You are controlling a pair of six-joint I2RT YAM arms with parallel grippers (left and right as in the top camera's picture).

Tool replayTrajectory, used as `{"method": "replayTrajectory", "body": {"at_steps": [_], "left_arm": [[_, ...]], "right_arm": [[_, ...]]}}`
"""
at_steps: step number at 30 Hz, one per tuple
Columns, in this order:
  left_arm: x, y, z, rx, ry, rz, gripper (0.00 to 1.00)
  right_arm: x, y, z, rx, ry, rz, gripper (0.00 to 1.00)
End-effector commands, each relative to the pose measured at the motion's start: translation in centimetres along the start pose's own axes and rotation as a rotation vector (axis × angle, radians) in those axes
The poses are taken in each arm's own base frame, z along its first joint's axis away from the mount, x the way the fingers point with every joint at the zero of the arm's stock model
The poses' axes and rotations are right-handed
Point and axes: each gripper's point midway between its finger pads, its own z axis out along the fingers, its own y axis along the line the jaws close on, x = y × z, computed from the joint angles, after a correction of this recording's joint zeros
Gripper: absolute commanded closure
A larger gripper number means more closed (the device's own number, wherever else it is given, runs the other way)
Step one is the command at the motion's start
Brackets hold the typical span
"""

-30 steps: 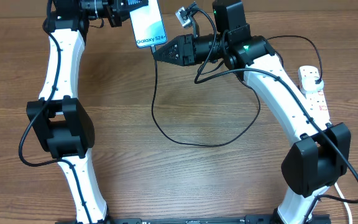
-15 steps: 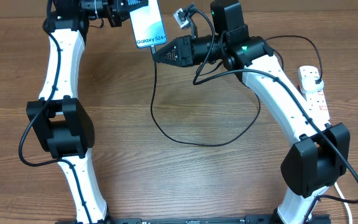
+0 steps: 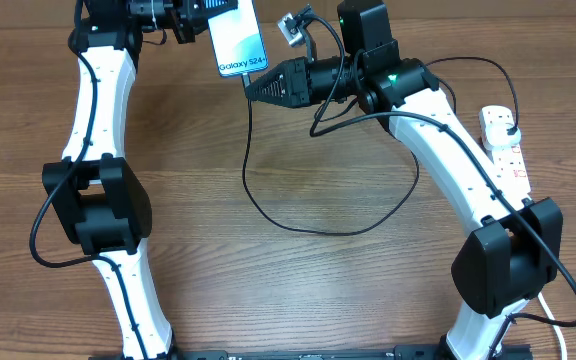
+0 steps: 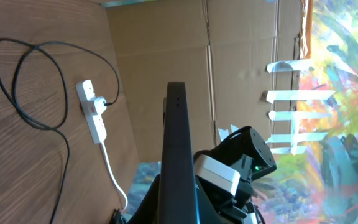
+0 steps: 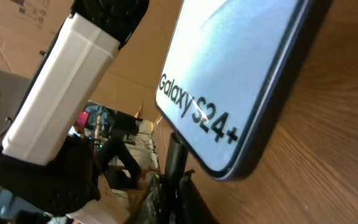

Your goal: Plug charger to phone and switch on socket

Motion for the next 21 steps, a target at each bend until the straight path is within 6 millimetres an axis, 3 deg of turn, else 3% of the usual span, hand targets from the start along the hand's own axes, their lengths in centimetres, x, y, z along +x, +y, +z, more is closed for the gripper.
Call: {"method": "replayTrajectory", "body": {"at_steps": [1,21], "left_arm": [[0.6,-1.2,0.2,0.015,0.036,0.046,0.96],[1.4,-0.9,1.8,0.022,0.067,0.081,0.96]], "right_arm": [[-0.3,-0.2,0.0,0.007,-0.012,0.003,0.96],[-1.4,-0.4,-0.8,0.006,-0.048,0.004,0.96]]}}
